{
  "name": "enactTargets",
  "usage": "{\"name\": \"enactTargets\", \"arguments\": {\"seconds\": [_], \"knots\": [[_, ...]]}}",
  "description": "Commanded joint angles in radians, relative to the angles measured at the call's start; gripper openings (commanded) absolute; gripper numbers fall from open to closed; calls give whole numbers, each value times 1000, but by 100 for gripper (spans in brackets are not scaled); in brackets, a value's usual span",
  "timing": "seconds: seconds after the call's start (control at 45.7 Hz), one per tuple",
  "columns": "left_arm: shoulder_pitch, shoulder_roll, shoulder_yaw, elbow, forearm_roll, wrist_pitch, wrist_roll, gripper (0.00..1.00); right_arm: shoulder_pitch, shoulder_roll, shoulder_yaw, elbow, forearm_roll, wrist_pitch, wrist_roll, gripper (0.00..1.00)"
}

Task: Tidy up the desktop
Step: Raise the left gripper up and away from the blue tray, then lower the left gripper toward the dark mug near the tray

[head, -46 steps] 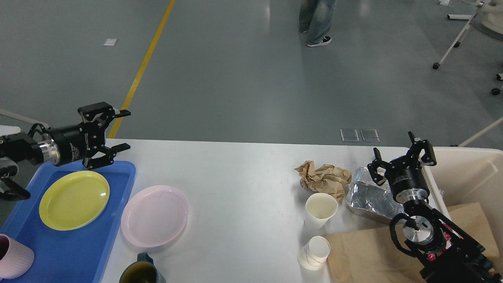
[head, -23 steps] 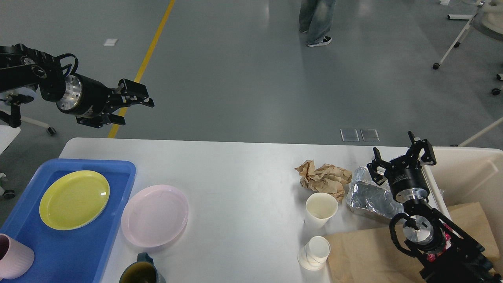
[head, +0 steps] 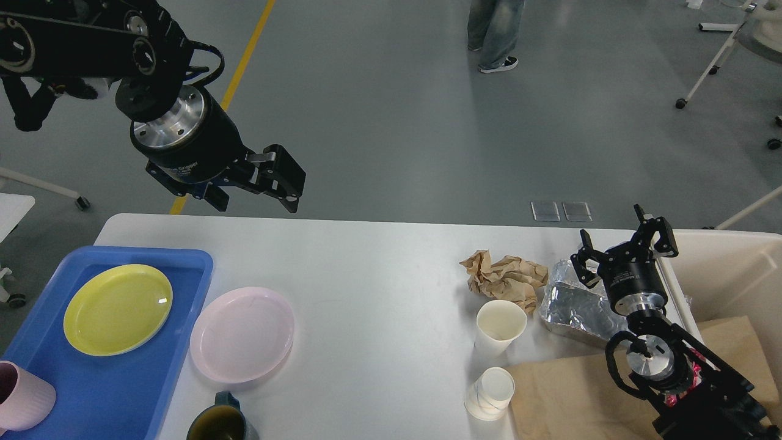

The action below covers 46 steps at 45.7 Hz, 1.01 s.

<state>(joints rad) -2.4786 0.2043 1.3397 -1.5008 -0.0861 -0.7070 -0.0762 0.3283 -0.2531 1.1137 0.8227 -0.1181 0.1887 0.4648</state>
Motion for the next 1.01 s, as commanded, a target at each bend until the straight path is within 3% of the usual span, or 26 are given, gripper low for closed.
{"name": "enactTargets", "arguments": {"seconds": [0.0,0.263,0.744,0.81,0.92,0.985], "knots": [[-175,-92,79,-137,-138,-3,0,96,0,0,0,1,0,0,0,100],[-301,-143,121,-188,-268,-183,-13,96,0,0,0,0,0,0,0,100],[-135,-149,138,-140,-257,-183,4,96,0,0,0,1,0,0,0,100],[-114,-149,147,-166,-253,-184,38,92,0,0,0,0,0,0,0,100],[-86,-152,164,-191,-256,-186,154,88,0,0,0,0,0,0,0,100],[-65,-146,171,-199,-257,-186,191,88,0,0,0,1,0,0,0,100]]}}
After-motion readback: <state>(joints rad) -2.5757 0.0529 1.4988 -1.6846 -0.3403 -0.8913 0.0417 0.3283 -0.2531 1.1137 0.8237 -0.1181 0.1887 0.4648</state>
